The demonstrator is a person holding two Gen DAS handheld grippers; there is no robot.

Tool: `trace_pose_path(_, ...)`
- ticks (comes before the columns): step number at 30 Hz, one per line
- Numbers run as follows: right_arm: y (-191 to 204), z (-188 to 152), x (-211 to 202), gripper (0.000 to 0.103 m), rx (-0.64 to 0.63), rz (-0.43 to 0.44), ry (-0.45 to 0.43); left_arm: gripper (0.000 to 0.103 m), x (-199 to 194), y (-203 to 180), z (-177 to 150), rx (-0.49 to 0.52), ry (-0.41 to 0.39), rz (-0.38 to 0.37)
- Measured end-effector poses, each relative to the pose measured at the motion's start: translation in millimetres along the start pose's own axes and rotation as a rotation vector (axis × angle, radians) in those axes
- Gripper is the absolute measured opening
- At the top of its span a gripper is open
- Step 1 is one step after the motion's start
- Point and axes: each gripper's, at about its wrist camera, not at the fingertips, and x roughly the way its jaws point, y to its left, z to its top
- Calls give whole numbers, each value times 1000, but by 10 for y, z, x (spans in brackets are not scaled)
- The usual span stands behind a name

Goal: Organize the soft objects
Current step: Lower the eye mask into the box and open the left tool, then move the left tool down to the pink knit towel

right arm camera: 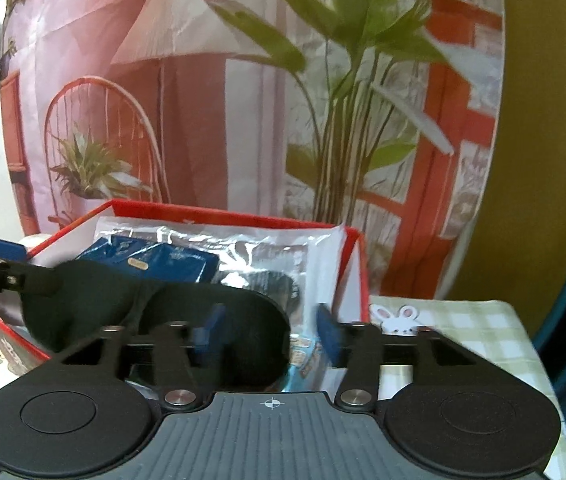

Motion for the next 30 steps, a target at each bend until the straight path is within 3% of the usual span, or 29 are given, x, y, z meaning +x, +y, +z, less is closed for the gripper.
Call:
trace_pose_path(2,-4,-19,-75,78,-9,-12,-32,101,-89,-41,-14,8,-25,12)
trace_pose_path(4,-16,-52,-144,103,-16,-37,-60,103,-151,-73,-25,7,-25,41)
trace_pose_path(8,-68,-131,-260,102,14,-40,-84,103,-243,-130,-71,14,-8,110)
trace_pose_path(13,-85,-252,-418,103,26,-48,-111,103,-483,-177,-190,33,-76,167)
trace_pose_path(22,-150,-524,-695,103,101,-107,-185,103,-693,-234,-494,35,-70,133)
trace_pose_path(30,-164,-825,-793,103,151,-62,-156,103,-725,-245,-883,-15,-55,123)
